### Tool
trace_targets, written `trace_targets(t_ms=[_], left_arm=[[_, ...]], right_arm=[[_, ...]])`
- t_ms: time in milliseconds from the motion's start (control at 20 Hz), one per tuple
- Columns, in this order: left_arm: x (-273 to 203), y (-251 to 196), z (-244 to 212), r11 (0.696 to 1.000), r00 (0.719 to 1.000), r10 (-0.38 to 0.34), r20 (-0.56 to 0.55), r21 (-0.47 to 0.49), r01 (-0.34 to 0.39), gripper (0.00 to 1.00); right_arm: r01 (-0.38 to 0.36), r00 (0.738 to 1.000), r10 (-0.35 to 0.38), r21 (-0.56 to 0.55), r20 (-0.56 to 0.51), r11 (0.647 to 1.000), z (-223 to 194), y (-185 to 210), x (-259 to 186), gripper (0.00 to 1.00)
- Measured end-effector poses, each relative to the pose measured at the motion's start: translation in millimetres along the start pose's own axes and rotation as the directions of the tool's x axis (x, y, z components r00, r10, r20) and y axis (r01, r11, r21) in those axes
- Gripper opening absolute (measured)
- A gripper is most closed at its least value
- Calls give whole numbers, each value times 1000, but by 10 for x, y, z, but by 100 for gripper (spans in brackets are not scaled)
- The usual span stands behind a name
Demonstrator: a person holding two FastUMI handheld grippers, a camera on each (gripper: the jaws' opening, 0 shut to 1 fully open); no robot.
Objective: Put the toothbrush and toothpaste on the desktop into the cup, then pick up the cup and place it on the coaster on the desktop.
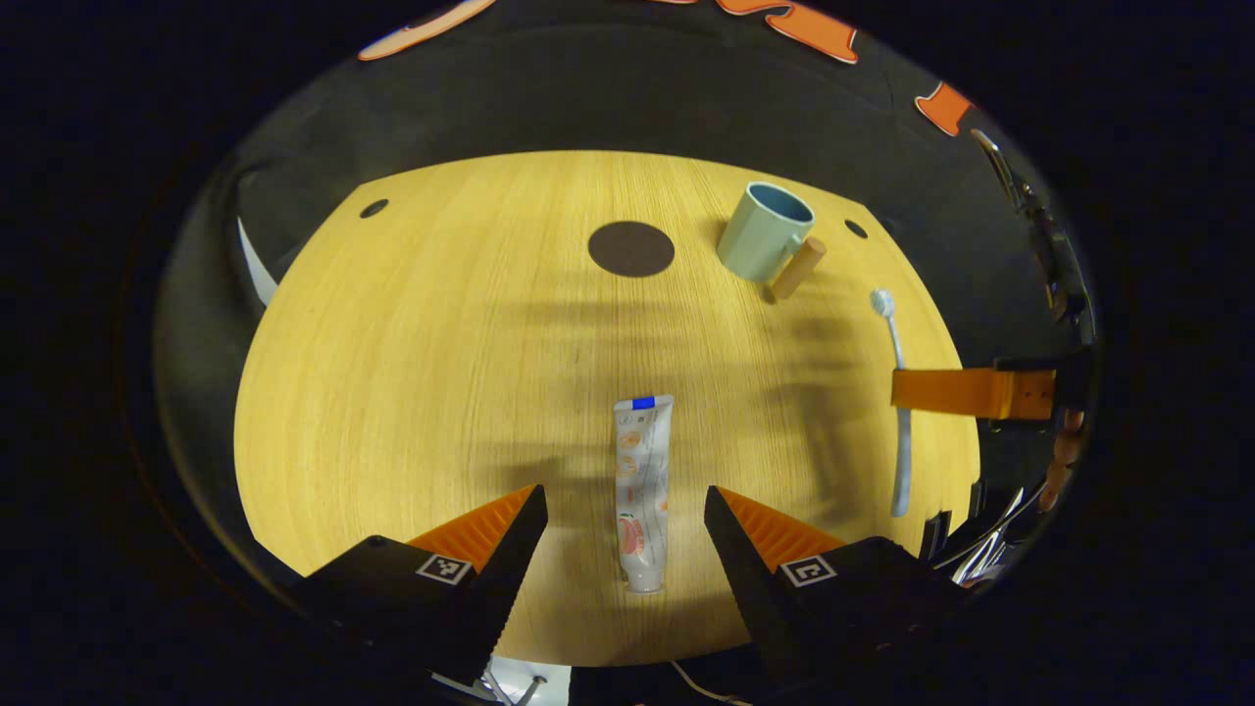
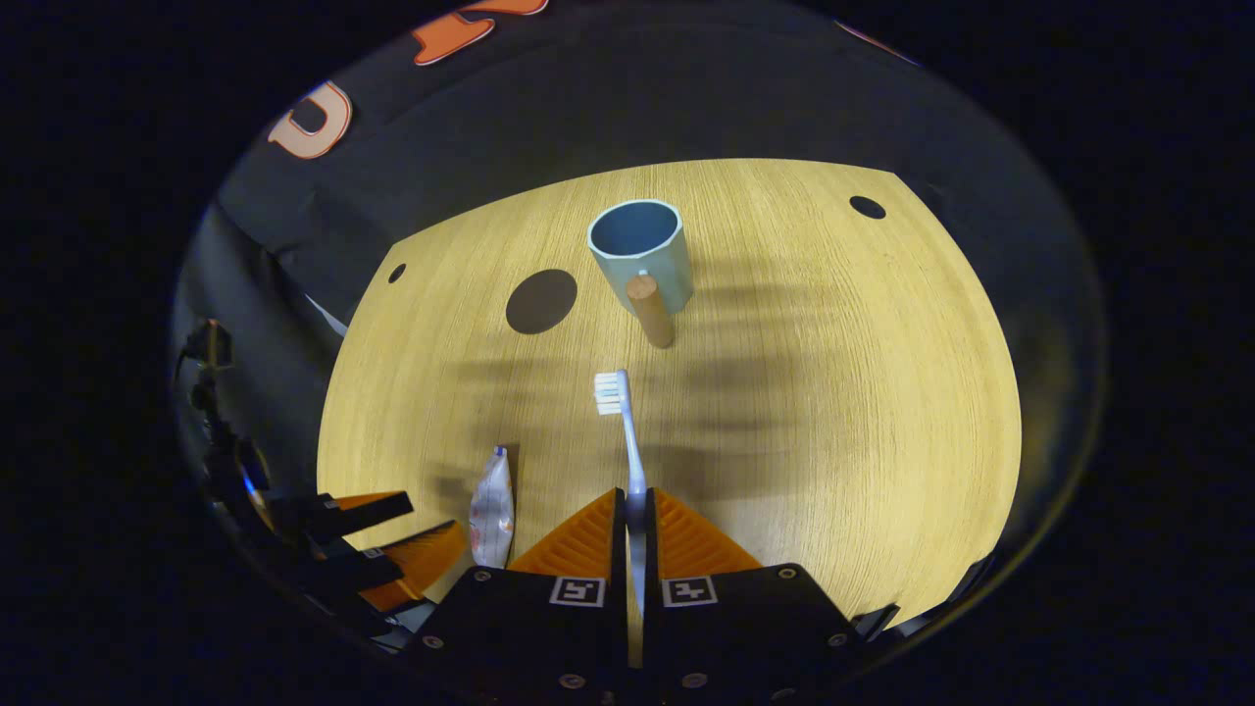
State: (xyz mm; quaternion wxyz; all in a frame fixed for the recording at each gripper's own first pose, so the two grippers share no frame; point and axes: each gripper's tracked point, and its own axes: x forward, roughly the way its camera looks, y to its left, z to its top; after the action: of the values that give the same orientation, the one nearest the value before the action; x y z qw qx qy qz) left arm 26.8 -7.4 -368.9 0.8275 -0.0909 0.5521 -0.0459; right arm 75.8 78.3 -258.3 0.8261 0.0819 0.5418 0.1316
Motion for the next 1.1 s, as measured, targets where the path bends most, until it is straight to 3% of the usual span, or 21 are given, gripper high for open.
trace_targets(t_ms=[100, 150, 350, 500, 600, 700, 800, 1100], left_arm=[[127, 42, -162, 999, 996, -45, -76, -18, 44, 99], [171, 89, -208, 998, 993, -62, -99, -22, 60, 95], [429, 134, -231, 997, 984, -74, -161, -3, 75, 93], [536, 244, -213, 998, 978, -59, -201, 18, 64, 71], [606, 97, -196, 994, 978, -94, -189, 30, 101, 61], [601, -38, -186, 985, 966, -171, -195, -15, 171, 37], [574, -117, -200, 981, 962, -196, -193, -35, 193, 13], [516, 31, -121, 987, 980, -153, -124, 35, 158, 8]], right_arm=[[-8, 1000, 7, 21, 30, 1000, 66, 41, -25, 7], [-9, 999, 7, 32, 45, 999, 101, 35, -57, 7], [-1, 995, -6, 62, 104, 998, 198, 34, -146, 7], [17, 990, -26, 69, 142, 997, 228, 14, -188, 7], [30, 987, -41, 70, 153, 997, 230, 15, -201, 7], [52, 986, -61, 59, 154, 997, 217, 14, -196, 7], [73, 982, -80, 47, 172, 996, 234, 11, -181, 7], [15, 968, -18, 12, 251, 1000, 328, 46, -198, 7]])
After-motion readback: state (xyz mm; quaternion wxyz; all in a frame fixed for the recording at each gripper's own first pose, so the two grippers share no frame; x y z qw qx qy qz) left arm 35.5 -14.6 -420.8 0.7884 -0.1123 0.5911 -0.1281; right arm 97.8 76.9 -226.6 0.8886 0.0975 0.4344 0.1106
